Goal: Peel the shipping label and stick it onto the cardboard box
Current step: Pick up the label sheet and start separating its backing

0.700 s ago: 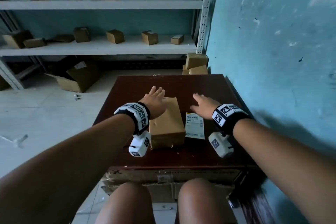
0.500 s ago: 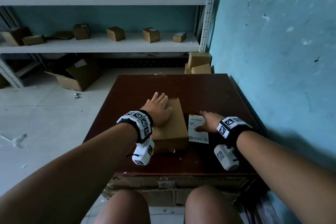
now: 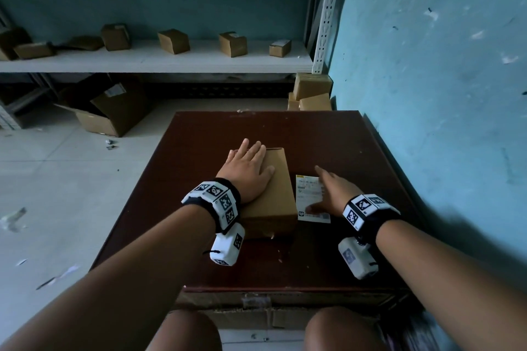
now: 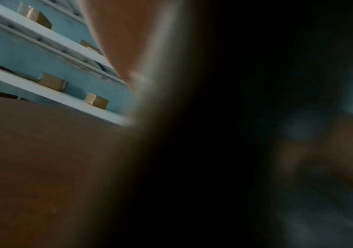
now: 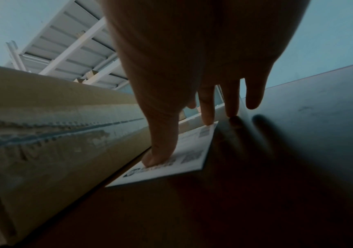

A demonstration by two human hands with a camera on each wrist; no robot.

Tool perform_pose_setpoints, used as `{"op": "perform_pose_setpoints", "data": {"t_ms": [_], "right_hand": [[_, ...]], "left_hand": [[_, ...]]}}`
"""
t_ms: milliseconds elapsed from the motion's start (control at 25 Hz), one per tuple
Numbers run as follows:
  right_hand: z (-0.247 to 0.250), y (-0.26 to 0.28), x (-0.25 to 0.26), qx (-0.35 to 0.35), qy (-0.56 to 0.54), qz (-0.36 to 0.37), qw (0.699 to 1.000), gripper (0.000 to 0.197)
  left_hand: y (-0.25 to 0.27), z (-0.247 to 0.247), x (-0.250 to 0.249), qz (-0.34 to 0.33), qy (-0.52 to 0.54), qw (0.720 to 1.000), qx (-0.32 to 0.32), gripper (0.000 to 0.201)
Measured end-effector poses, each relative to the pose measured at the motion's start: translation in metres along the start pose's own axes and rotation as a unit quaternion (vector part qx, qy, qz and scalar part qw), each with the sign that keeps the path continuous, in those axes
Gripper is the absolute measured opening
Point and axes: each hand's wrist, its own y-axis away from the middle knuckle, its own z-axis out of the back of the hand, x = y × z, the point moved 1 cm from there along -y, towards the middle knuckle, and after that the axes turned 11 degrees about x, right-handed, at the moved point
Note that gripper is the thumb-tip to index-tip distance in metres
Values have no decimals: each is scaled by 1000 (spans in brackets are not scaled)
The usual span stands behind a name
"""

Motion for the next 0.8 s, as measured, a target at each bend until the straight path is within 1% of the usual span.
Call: {"op": "perform_pose_setpoints", "data": {"t_ms": [120,240,360,480,560,640,680,800], "right_hand": [[1,-2,-4,-24,-8,10,1000,111],[6,-1,-7,-65,-64,8,996,95],[23,3,-7,-135,-160,1,978,77],[48,13,-2,-201,-182,18,962,67],[65,21,1,-231,-203,35,951,56],[74,26,4,-234,-221,51,945,49],[75,26,7,-226,-219,58,947,49],[60,11,13,-180,-169,53,967,53]], "left_hand": [[0,-2,0,-5,19,1000,-13,69],[1,-2,0,-9,38,999,-27,68],[1,-4,2,-11,52,998,-41,67],[2,-6,4,-20,69,996,-57,66],[2,-6,6,-27,88,993,-70,64],[2,-7,7,-31,105,990,-84,62],[2,-8,7,-32,111,989,-92,61],[2,-10,7,-33,116,987,-107,59]]}}
